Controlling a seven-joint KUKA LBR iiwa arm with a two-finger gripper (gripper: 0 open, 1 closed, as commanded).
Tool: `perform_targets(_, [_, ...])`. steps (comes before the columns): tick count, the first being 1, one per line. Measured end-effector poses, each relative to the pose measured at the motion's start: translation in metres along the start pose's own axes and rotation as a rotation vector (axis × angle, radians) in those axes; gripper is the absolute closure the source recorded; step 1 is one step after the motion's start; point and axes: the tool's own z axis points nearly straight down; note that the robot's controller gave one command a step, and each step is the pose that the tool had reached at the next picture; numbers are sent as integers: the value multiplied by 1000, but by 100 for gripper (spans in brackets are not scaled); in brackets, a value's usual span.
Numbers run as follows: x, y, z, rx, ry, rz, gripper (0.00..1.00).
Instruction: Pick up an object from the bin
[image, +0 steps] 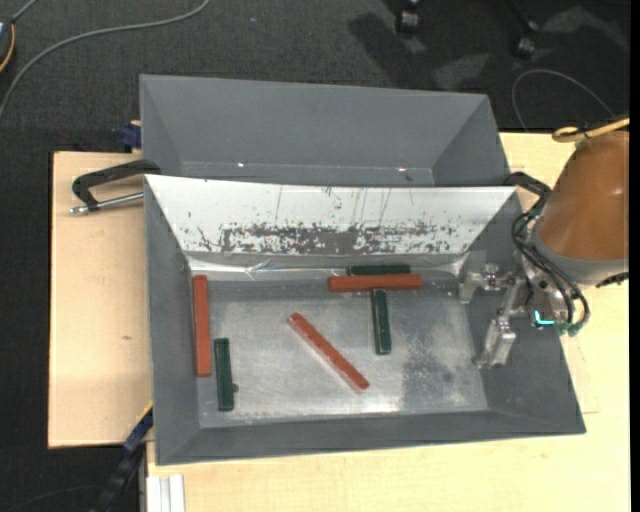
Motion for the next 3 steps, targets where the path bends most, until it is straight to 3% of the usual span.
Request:
perform_targets(1, [-73,63,91,-1,-13,184,0])
perform_targets(2, [-72,121,58,2,-14,-367,0])
perform_targets(3, [-60,123,56,4,-8,-832,0])
